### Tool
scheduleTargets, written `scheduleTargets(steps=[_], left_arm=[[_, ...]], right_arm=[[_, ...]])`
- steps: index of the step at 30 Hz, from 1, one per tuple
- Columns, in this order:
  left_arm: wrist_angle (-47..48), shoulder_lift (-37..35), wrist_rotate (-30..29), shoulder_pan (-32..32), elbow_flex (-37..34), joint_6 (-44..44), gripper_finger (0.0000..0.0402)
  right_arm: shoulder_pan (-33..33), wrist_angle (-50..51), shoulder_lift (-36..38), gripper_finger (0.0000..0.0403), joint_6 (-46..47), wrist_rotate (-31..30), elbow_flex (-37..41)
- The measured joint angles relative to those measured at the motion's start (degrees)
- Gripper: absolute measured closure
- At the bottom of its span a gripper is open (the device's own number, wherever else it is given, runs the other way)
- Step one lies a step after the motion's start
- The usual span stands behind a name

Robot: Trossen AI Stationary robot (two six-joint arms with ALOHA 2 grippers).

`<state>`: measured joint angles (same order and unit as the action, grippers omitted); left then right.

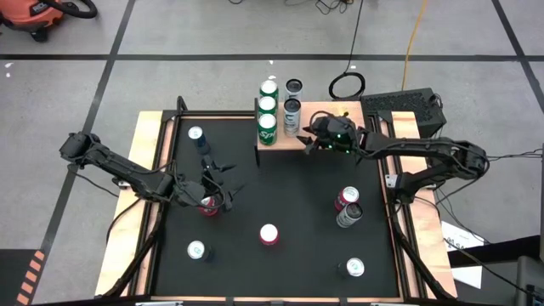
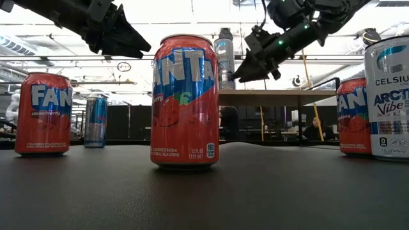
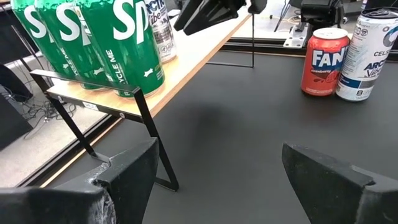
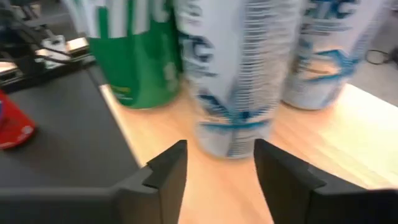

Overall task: Place canned beverage on shelf
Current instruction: Put the left black soda can on the shelf

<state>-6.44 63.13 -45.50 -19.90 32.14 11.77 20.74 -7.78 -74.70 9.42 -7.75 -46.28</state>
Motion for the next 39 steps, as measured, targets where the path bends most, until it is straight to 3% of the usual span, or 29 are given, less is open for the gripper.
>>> scheduleTargets(steps=[9, 17, 39], left_arm=[[-0.1, 0.0, 0.0, 0.0, 0.0, 0.0, 0.0061], [-0.4, 0.0, 0.0, 0.0, 0.0, -0.1, 0.0061], [1.0, 0.0, 0.0, 1.1, 0.0, -0.1, 0.0061]], right_arm=[[-2.3, -3.8, -0.7, 0.0315, -1.1, 0.3, 0.0], [-2.2, -11.2, -5.2, 0.0361, -2.7, 0.3, 0.0], [2.9, -14.7, -5.9, 0.0385, -5.1, 0.3, 0.0]])
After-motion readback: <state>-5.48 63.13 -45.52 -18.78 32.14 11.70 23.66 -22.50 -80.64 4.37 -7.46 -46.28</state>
